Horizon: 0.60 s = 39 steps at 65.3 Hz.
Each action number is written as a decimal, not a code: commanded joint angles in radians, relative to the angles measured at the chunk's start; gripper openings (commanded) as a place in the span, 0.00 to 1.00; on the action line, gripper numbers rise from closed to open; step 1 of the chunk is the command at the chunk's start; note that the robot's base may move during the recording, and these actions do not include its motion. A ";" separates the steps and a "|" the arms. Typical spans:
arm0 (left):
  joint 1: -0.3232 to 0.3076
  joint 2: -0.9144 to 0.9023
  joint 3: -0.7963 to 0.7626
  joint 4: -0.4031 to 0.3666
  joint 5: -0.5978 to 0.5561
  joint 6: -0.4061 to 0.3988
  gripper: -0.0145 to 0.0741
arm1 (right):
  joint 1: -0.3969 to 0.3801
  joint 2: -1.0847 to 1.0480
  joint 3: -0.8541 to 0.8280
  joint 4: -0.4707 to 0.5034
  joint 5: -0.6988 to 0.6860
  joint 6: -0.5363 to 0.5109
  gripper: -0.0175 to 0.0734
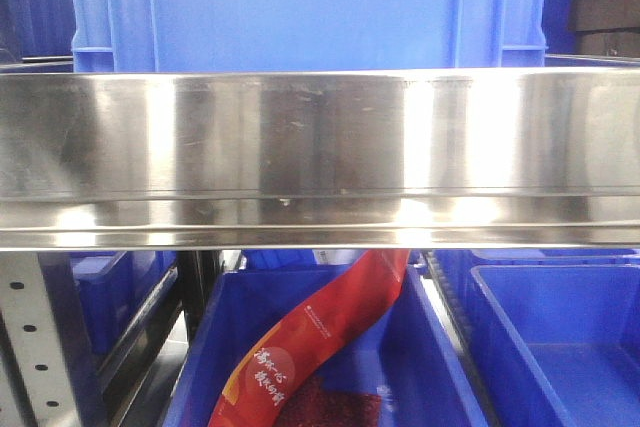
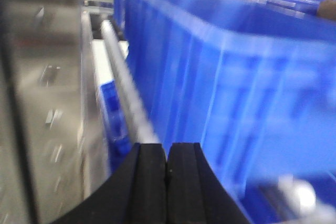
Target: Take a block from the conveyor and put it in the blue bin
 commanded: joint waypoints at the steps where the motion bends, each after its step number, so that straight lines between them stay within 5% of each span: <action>1: 0.007 -0.108 0.068 -0.009 -0.025 -0.003 0.04 | -0.005 -0.093 0.082 -0.010 -0.033 -0.008 0.02; 17: 0.007 -0.334 0.151 -0.009 -0.025 -0.003 0.04 | -0.005 -0.335 0.146 -0.010 0.086 -0.008 0.02; 39: 0.007 -0.468 0.151 -0.009 -0.051 -0.003 0.04 | -0.005 -0.467 0.146 -0.010 0.078 -0.008 0.02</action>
